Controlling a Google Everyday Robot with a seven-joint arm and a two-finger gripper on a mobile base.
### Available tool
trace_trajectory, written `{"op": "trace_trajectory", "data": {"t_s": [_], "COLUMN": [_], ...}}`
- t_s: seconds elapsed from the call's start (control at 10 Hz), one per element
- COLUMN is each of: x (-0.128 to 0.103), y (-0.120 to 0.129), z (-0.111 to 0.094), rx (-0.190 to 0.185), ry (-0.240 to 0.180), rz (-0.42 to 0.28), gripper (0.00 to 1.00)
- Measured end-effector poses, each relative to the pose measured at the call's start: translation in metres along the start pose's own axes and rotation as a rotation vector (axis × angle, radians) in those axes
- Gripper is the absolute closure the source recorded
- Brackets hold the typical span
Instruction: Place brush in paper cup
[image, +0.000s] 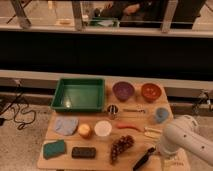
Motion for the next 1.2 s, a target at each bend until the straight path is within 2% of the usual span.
{"op": "trace_trajectory", "data": {"t_s": [1.0,1.1,1.2], "x": [0.002,0.003,0.004], "y": [0.007,0.007,0.007], "z": [0.024,0.026,0.027], "rx": [-0.055,-0.062,-0.067], "ry": [-0.053,-0.066,-0.077], "rz": [-0.012,-0.011,-0.012], "gripper": [0.2,0.22,0.3]}}
